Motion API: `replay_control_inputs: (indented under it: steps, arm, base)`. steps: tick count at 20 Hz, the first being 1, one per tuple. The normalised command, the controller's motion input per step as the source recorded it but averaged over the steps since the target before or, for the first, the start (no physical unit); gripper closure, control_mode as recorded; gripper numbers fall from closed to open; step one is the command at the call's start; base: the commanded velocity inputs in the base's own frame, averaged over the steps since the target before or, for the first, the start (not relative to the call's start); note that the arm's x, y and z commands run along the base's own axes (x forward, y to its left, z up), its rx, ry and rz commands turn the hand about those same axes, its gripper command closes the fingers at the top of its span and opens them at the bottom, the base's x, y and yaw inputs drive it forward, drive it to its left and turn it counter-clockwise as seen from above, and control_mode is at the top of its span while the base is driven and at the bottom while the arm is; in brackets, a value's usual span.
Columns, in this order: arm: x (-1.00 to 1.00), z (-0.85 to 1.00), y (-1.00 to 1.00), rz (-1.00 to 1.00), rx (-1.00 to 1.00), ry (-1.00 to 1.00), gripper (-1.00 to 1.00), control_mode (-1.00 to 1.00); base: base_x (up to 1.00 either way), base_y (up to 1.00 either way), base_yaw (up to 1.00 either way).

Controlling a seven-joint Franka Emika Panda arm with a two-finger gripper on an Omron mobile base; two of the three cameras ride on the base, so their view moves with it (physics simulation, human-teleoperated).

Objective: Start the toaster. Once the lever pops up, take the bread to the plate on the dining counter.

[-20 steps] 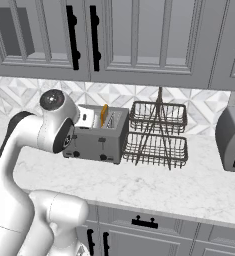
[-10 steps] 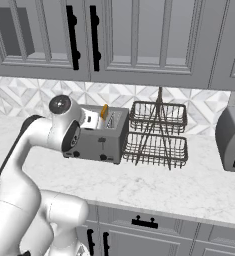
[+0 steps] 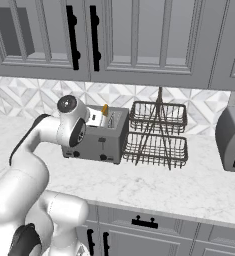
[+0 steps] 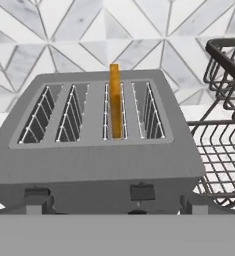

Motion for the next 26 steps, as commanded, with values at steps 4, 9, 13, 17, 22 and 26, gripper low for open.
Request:
replay_control_inputs:
  steps: [4, 9, 13, 17, 22, 26]
  arm:
    - [0.41, -0.27, 0.0, -0.01, 0.0, 0.0, -1.0, -1.0]
    - [0.39, -0.24, 0.0, 0.0, 0.0, 0.0, -1.0, -1.0]
    - [0.35, -0.23, 0.0, 0.0, 0.0, 0.0, -1.0, -1.0]
    - [0.31, -0.15, 0.0, 0.0, 0.0, 0.0, -1.0, -1.0]
    - [0.35, -0.08, 0.0, 0.0, 0.0, 0.0, -1.0, -1.0]
    - [0.38, -0.08, 0.0, 0.0, 0.0, 0.0, -1.0, -1.0]
  base:
    - [0.0, 0.0, 0.0]
    - [0.0, 0.0, 0.0]
    - [0.0, 0.0, 0.0]
    - [0.0, 0.0, 0.0]
    - [0.0, 0.0, 0.0]
    - [0.0, 0.0, 0.0]
